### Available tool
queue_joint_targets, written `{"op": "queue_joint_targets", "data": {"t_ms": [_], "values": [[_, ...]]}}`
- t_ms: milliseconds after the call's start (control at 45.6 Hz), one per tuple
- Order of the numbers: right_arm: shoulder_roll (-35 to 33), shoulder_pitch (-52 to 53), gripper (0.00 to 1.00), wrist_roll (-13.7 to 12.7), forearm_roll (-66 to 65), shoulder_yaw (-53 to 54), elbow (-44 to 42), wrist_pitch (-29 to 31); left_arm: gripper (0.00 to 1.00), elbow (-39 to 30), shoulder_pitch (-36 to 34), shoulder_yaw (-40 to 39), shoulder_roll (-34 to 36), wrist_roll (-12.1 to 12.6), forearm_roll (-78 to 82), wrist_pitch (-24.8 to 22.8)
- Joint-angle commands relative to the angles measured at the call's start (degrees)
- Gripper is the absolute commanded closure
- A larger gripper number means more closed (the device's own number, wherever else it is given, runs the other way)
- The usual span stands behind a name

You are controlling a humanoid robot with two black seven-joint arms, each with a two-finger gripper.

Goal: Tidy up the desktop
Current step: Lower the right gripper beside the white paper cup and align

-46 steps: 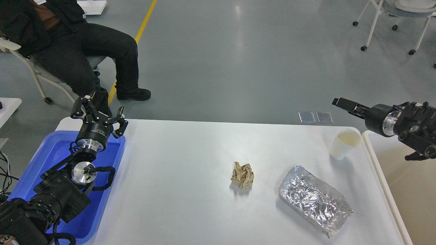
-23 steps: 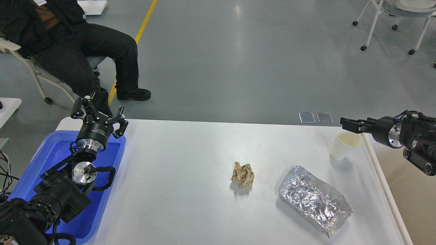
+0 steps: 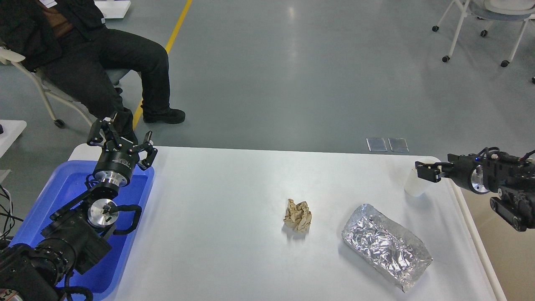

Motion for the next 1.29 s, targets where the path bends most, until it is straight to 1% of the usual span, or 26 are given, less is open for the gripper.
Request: {"op": "queue_joint_targets", "data": {"t_ms": [0,241,417,592,680,768,899,943,1272], "values": [[1.6,-1.1,0.0,-0.3,-3.3,0.0,-2.5,-1.6,0.0,0.0,0.0,0.0,0.0,0.0,0.0,0.0],[1.8,-1.5,0.0,-0.4,-3.3,0.3,-2.9,-1.6,0.0,0.0,0.0,0.0,0.0,0.0,0.0,0.0],[2.0,-1.5,0.05,-0.3,-3.2,0.3,-2.8,-1.7,0.0,0.0,0.0,0.0,0.0,0.0,0.0,0.0],[2.5,-1.6,0.05,-0.3,-3.0,0.2,-3.3,-2.2,0.0,0.0,0.0,0.0,0.0,0.0,0.0,0.0],[3.3,-1.9,0.05,0.1,-2.6,0.0,-4.1,-4.0,0.0,0.0,0.0,0.0,0.0,0.0,0.0,0.0],[2.9,-1.4,0.05,0.4,-2.4,0.0,-4.3,-4.1,0.0,0.0,-0.1,0.0,0.0,0.0,0.0,0.0],[2.1,-0.7,0.04,2.6,-2.3,0.0,-4.4,-3.8,0.0,0.0,0.0,0.0,0.0,0.0,0.0,0.0],[1.8,-0.6,0.04,3.0,-2.3,0.0,-4.3,-3.8,0.0,0.0,0.0,0.0,0.0,0.0,0.0,0.0],[1.6,-0.5,0.04,3.2,-3.1,-0.5,-4.3,-3.8,0.0,0.0,0.0,0.0,0.0,0.0,0.0,0.0]]}}
